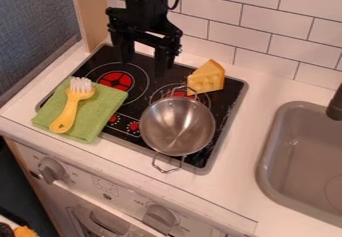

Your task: Moved the yellow brush to the top of left burner

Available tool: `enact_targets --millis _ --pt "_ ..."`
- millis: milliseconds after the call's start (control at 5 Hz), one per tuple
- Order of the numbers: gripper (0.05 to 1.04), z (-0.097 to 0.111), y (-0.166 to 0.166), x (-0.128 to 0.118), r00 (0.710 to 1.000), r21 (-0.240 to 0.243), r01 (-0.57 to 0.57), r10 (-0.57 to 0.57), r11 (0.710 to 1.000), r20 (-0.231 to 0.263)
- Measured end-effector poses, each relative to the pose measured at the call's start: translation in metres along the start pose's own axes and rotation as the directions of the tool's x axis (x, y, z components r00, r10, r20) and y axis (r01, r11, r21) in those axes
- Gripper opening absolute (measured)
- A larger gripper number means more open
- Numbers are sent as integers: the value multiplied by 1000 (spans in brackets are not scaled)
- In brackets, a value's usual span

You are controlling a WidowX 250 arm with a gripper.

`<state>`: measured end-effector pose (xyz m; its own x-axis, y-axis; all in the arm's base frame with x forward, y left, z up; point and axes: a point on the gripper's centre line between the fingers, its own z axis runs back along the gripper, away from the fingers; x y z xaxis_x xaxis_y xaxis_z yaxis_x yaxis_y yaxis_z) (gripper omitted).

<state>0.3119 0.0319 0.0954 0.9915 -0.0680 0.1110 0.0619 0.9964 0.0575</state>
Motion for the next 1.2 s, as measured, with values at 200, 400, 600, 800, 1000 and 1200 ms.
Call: enact_targets --millis 200,400,600,800,1000,1200 --pt "1000 -8 -2 -3 1000 -12 -1 1 1000 -25" --pt "1001 -19 30 -19 991 -46 -131 129 990 -44" --pt "1000 -33 76 -51 949 -12 -310 309 951 -66" --pt "1000 -44 113 -70 893 42 -446 447 894 -45" --pt "999 -53 126 -70 861 69 -507 508 859 -8" --pt "1001 -62 132 -60 827 41 -562 562 826 33"
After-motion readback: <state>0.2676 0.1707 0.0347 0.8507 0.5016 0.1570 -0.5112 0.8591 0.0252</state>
